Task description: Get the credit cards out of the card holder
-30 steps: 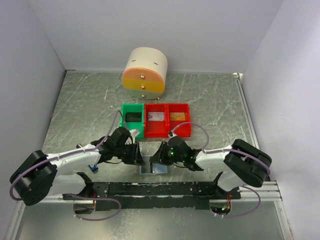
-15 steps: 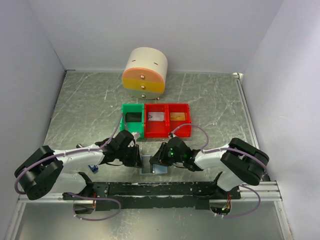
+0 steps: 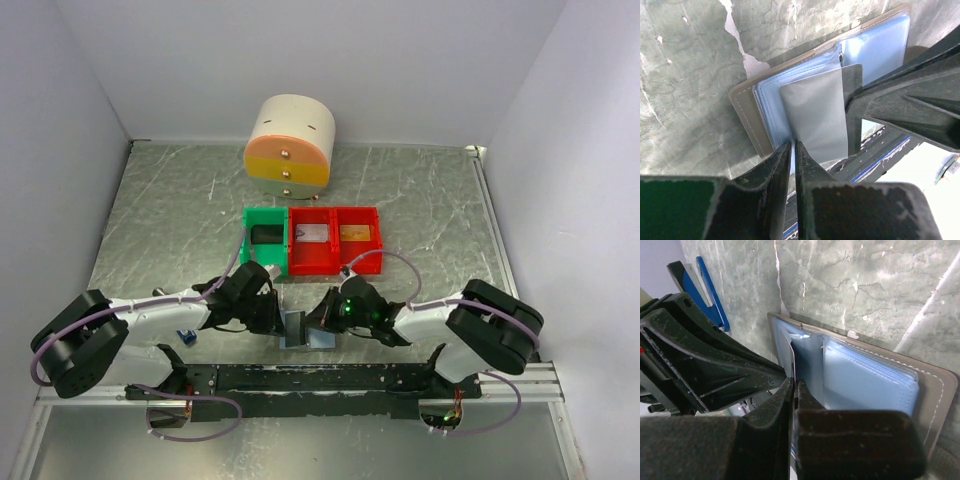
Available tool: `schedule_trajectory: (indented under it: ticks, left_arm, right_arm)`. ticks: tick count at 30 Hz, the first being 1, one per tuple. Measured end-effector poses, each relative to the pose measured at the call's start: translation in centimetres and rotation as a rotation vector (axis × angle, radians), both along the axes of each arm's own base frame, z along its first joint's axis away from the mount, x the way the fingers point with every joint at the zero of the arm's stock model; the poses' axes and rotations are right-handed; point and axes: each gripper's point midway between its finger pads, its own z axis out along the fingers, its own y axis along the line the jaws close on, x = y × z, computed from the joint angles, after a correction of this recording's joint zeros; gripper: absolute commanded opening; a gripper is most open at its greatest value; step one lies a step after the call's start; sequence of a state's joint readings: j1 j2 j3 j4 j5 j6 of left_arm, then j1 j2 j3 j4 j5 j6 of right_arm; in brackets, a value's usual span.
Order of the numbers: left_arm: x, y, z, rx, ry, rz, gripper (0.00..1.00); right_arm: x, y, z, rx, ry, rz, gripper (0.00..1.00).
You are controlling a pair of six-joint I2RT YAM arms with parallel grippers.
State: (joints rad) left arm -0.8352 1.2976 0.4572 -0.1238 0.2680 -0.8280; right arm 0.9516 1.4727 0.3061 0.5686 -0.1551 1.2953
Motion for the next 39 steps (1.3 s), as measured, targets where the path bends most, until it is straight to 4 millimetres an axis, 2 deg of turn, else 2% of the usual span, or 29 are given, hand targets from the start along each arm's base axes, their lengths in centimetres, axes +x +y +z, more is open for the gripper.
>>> schedule_trajectory:
  ticks: [3, 9, 12, 18, 23, 33, 36, 39]
  left_arm:
    - [0.0, 0.0, 0.0, 0.001, 0.0, 0.003, 0.2]
    - [0.2, -0.3, 0.0, 0.004, 0.001, 0.0, 0.19]
    - [0.2, -0.4, 0.0, 0.006, 0.001, 0.0, 0.19]
    - [0.3, -0.4, -0.1, 0.008, -0.001, 0.001, 0.18]
    - [0.3, -0.4, -0.1, 0.009, -0.001, 0.001, 0.17]
    - [0.3, -0.4, -0.1, 0.013, -0.005, 0.001, 0.16]
    - [0.3, -0.4, -0.1, 0.013, -0.005, 0.001, 0.16]
    - [0.3, -0.4, -0.1, 0.014, -0.006, 0.002, 0.16]
  right_arm:
    - [0.1, -0.4, 0.3, -0.009, -0.009, -0.004, 0.02]
    - [0.0, -1.6, -0.7, -0.077, 0.005, -0.012, 0.05]
    - [0.1, -1.9, -0.7, -0.09, 0.003, -0.017, 0.12]
    - [-0.1, -1.7, -0.6, -0.075, -0.002, 0.0, 0.19]
    - [-0.4, -0.8, -0.7, -0.03, 0.008, 0.03, 0.21]
    - [-0.8, -0.6, -0.5, 0.044, 0.016, 0.029, 0.01]
    - [-0.8, -0.7, 0.2, 0.059, 0.002, 0.024, 0.01]
    - [-0.7, -1.0, 0.8, 0.06, -0.013, 0.017, 0.06]
